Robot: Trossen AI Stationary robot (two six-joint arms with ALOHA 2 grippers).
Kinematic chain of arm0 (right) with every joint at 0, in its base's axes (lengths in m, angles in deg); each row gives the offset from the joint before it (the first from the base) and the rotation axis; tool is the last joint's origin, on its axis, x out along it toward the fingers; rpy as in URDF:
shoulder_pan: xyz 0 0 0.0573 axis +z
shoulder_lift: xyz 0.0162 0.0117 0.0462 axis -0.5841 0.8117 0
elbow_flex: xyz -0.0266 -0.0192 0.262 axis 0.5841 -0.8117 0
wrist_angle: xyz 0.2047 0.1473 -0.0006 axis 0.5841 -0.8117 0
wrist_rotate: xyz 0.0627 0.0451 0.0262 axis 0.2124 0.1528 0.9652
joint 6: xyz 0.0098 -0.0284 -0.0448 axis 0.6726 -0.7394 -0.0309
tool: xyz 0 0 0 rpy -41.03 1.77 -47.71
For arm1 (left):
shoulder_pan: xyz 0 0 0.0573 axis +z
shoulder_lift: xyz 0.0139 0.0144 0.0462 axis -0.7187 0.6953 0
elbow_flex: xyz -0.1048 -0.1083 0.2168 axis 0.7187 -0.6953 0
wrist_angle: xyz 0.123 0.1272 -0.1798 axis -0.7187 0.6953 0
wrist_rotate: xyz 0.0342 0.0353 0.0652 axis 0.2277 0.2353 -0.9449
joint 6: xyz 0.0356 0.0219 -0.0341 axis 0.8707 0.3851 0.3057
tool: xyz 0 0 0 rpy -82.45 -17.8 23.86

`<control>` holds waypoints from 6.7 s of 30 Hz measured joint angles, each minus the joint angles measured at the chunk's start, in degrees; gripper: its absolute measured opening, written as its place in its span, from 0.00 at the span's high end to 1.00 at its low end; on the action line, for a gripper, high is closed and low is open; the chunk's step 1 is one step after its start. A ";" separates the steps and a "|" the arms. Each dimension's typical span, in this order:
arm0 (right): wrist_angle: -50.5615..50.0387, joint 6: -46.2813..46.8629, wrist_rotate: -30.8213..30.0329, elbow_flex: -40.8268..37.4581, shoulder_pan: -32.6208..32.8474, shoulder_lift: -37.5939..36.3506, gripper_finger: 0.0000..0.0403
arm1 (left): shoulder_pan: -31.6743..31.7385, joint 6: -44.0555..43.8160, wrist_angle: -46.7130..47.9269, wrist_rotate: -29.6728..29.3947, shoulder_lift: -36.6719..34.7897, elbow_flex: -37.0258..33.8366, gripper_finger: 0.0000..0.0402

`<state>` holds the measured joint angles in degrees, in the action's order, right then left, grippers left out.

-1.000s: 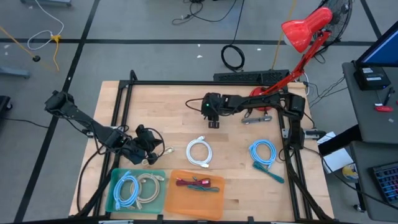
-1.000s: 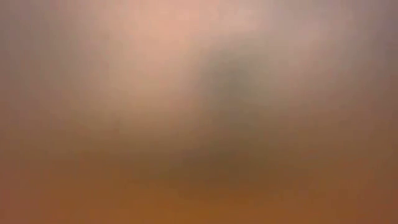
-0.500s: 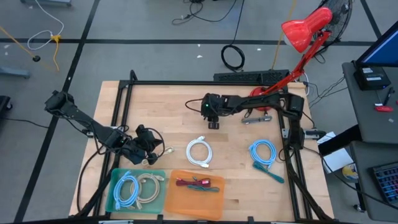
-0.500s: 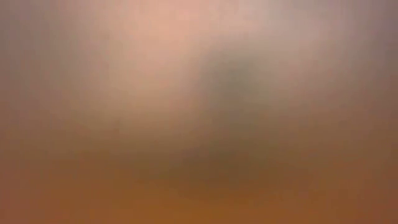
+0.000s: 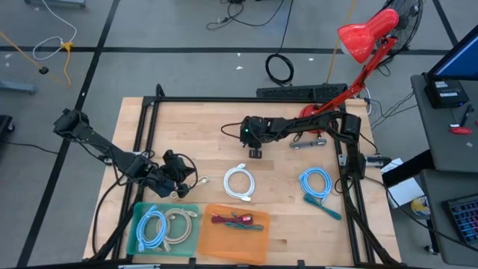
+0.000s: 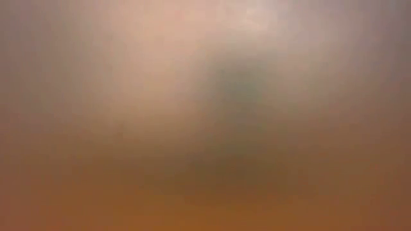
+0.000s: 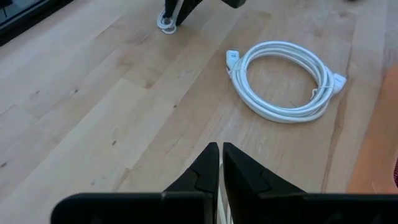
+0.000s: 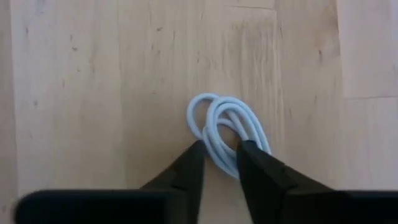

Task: Pick & Place USB Port
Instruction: Put the white charger cable into the orange bin, then put the blue HDMI cable into the green bin

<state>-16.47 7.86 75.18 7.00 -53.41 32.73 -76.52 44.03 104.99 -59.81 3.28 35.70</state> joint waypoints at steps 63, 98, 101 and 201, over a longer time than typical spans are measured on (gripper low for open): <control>22.83 55.52 19.81 1.86 42.00 -6.10 1.00 | 0.02 8.31 0.60 3.02 0.02 0.00 0.94; 25.61 61.46 26.08 -4.59 42.45 -2.93 1.00 | 0.04 7.72 0.74 4.07 0.02 0.00 0.94; 27.50 61.07 26.14 -4.57 42.16 -2.94 0.96 | 0.04 7.72 1.04 4.07 0.02 0.00 0.94; -31.91 101.12 -0.06 -48.81 38.36 -42.01 0.68 | 0.07 6.21 0.04 4.42 0.02 -0.02 0.94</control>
<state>-48.37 108.97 75.12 -41.81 -15.05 -9.28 -76.45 50.24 105.03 -55.39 3.30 35.68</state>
